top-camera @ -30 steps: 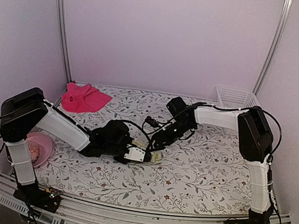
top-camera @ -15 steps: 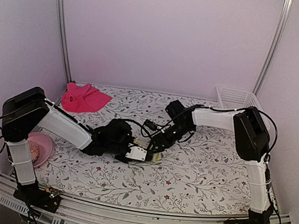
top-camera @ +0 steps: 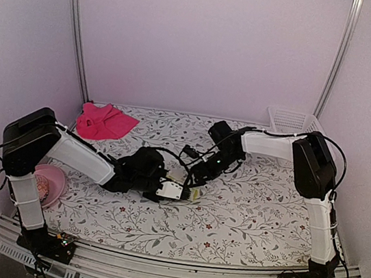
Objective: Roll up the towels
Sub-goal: Pick up the towel from the center of the board.
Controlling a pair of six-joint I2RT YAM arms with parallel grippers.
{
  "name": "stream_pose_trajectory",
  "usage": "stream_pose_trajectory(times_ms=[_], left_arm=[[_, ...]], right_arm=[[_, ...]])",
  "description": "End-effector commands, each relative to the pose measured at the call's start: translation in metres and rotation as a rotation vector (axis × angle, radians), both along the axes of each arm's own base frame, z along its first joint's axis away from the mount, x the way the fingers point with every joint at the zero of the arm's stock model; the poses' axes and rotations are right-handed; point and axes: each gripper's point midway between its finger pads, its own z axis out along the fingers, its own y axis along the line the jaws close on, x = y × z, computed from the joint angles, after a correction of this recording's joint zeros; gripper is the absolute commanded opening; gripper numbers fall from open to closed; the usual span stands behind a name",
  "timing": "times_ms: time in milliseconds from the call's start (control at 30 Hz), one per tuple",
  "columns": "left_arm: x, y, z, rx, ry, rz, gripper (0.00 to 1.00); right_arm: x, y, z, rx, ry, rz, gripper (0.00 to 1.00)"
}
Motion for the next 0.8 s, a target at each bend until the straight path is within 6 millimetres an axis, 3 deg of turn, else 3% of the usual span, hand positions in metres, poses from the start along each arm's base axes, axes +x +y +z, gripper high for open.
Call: stream_pose_trajectory(times_ms=[0, 433, 500, 767], left_arm=[[-0.012, 0.01, -0.028, 0.078, 0.079, -0.015, 0.1], [-0.01, 0.008, -0.027, 0.091, 0.07, -0.019, 0.1], [-0.01, 0.007, -0.027, 0.092, 0.07, -0.019, 0.1], [-0.007, 0.003, -0.026, 0.099, 0.062, -0.023, 0.1]], right_arm=[[0.011, -0.002, 0.002, 0.004, -0.007, -0.018, 0.91], [-0.025, 0.011, -0.006, 0.059, 0.109, 0.077, 0.88], [-0.031, 0.01, -0.023, 0.037, 0.145, 0.084, 0.87], [-0.034, 0.014, -0.029, 0.033, 0.181, 0.086, 0.77]])
